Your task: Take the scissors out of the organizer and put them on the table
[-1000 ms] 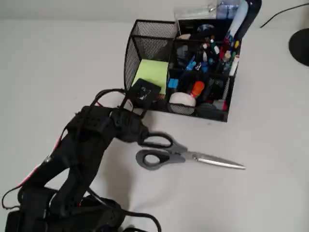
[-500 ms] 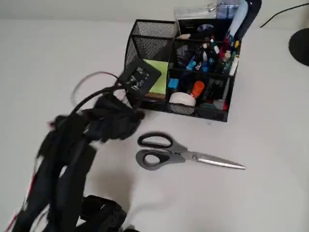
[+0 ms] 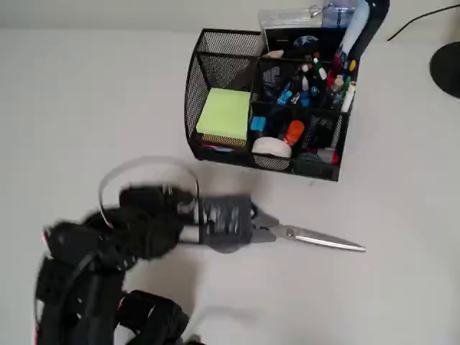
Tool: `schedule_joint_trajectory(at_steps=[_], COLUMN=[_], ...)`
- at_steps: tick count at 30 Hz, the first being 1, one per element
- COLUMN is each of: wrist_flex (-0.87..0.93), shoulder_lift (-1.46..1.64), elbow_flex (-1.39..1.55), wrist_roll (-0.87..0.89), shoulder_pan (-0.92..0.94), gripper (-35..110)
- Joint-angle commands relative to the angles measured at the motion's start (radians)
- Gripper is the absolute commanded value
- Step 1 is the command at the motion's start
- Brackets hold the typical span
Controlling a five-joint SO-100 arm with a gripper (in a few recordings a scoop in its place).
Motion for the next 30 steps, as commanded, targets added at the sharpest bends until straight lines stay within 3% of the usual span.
schedule_joint_trajectory(at_steps=[1,5,12,30], wrist_flex=[-0.055,-0.077,0.074,0.080], shoulder_lift=[-0.017,0.072,0.365,0.371], elbow_flex=[0.130,0.284,0.342,0.341], wrist_roll=[0.000,-0.023,-0.058,-0.058], shoulder_pan=[0.057,0.064,0.058,0.061], gripper=[0,0,0,0])
